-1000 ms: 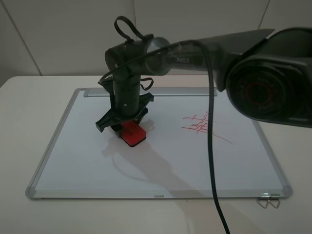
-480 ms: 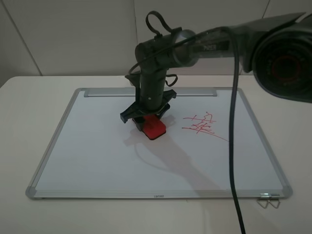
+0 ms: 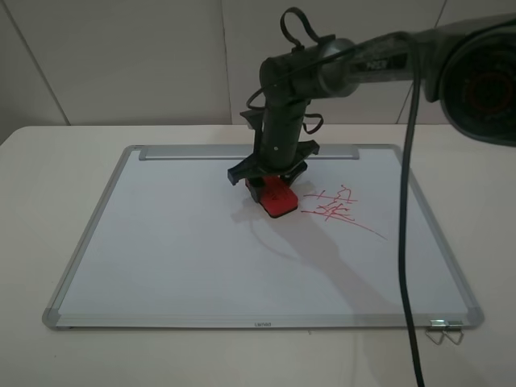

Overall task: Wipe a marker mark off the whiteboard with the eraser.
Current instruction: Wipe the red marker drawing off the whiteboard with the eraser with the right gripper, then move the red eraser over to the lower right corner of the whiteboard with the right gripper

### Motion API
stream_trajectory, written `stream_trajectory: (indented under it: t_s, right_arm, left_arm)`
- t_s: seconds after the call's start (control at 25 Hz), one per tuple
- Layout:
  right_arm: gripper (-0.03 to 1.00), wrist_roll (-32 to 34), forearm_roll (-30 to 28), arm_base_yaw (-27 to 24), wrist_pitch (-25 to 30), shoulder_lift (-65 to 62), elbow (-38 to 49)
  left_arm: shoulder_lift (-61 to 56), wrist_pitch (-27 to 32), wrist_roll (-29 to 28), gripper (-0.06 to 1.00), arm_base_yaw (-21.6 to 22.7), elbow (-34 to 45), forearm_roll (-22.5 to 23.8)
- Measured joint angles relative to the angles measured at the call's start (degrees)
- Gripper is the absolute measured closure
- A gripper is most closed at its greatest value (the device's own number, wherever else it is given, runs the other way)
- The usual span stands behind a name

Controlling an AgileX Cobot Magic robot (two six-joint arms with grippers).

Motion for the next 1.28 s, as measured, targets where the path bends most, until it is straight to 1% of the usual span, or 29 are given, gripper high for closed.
stream_trajectory:
  t_s: [0.16, 0.36, 0.48, 0.68, 0.84, 0.92, 1.0, 1.08, 1.28]
  right_arm:
    - [0.47, 0.0, -0.9, -0.4, 0.2, -1.5, 1.0]
    - [0.47, 0.0, -3.0, 0.3, 5.6, -4.9, 2.3]
    - [0.47, 0.1, -3.0, 2.2, 7.4, -8.8, 2.3]
    - [0.47, 2.3, -2.8, 5.0, 9.8, -14.1, 2.3]
    - [0.47, 4.9, -2.5, 5.3, 12.5, -16.9, 3.2]
    - [0.47, 6.9, -2.7, 5.4, 11.4, -19.0, 6.9]
    - [0.47, 8.7, -2.6, 5.1, 8.2, -21.9, 12.0]
    - [0.47, 10.5, -2.4, 4.3, 3.9, -24.8, 18.9]
    - [0.47, 13.5, -2.6, -0.1, -3.8, -33.0, 36.0]
  left_arm:
    - [0.0, 0.0, 0.0, 0.17, 0.0, 0.0, 0.0]
    - [0.0, 0.0, 0.0, 0.17, 0.0, 0.0, 0.0]
    - [0.0, 0.0, 0.0, 0.17, 0.0, 0.0, 0.0]
    - [0.0, 0.0, 0.0, 0.17, 0.0, 0.0, 0.0]
    - [0.0, 0.0, 0.0, 0.17, 0.0, 0.0, 0.0]
    - [0.0, 0.0, 0.0, 0.17, 0.0, 0.0, 0.0]
    - [0.0, 0.0, 0.0, 0.17, 0.0, 0.0, 0.0]
    - [0.0, 0.0, 0.0, 0.17, 0.0, 0.0, 0.0]
    - [0.0, 0.0, 0.0, 0.17, 0.0, 0.0, 0.0]
